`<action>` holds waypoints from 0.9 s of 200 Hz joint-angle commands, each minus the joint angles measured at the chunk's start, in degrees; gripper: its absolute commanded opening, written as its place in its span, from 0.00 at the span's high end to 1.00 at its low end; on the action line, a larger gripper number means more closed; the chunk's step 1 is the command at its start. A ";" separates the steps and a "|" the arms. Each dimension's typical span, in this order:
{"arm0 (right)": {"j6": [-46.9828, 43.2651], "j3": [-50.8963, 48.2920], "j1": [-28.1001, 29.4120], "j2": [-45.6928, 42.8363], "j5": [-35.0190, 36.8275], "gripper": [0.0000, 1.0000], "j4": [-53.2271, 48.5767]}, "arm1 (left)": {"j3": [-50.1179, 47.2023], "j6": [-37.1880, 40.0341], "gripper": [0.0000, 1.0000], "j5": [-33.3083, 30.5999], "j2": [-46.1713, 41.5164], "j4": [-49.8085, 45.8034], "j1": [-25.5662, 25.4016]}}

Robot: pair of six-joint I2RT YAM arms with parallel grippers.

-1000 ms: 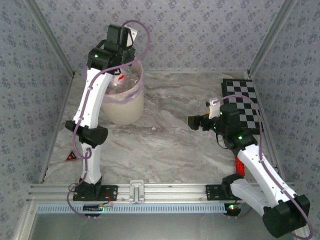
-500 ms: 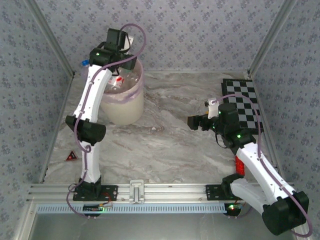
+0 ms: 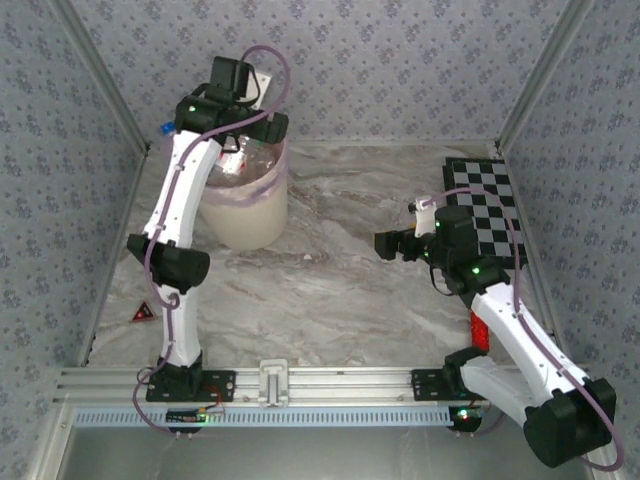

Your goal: Put the plastic bottles in the bin

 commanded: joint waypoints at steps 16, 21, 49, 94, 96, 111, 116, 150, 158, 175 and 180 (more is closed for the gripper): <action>-0.31 0.94 0.44 0.47 0.78 0.00 0.69 | -0.33 0.36 0.01 -5.97 -12.52 4.33 -0.32; -0.31 0.74 0.51 0.56 0.80 0.00 0.70 | -1.93 0.61 0.01 -8.04 -14.01 5.15 -0.19; -0.40 -0.06 0.40 0.99 1.02 0.00 1.35 | -11.88 -0.96 0.01 -10.28 -21.65 8.37 4.55; -0.49 0.52 0.52 3.75 -0.23 0.00 2.28 | -30.00 -6.11 0.27 -7.52 -28.91 15.23 12.70; -0.49 0.60 0.56 3.84 -0.29 0.00 2.29 | -30.63 -6.31 0.29 -7.36 -29.03 15.68 12.88; -0.87 1.45 0.75 4.08 -0.30 0.00 1.53 | -33.50 -7.80 0.47 -6.28 -28.81 17.30 14.19; -0.96 1.74 0.88 3.99 -0.13 0.00 1.29 | -34.23 -8.15 0.50 -5.80 -28.59 17.80 14.42; -0.85 2.09 1.21 3.46 0.49 0.00 0.33 | -35.97 -8.81 0.62 -2.16 -25.38 20.12 14.70; -0.68 2.19 1.37 3.70 0.17 0.00 0.11 | -35.87 -8.96 0.63 -1.81 -24.36 20.44 14.68; -0.53 2.72 2.06 4.31 0.16 0.00 -0.14 | -35.85 -9.94 0.63 -0.48 -22.74 21.66 14.67; -0.57 2.87 2.39 4.47 0.34 0.00 -0.21 | -35.98 -10.25 0.63 -0.01 -22.52 22.23 14.73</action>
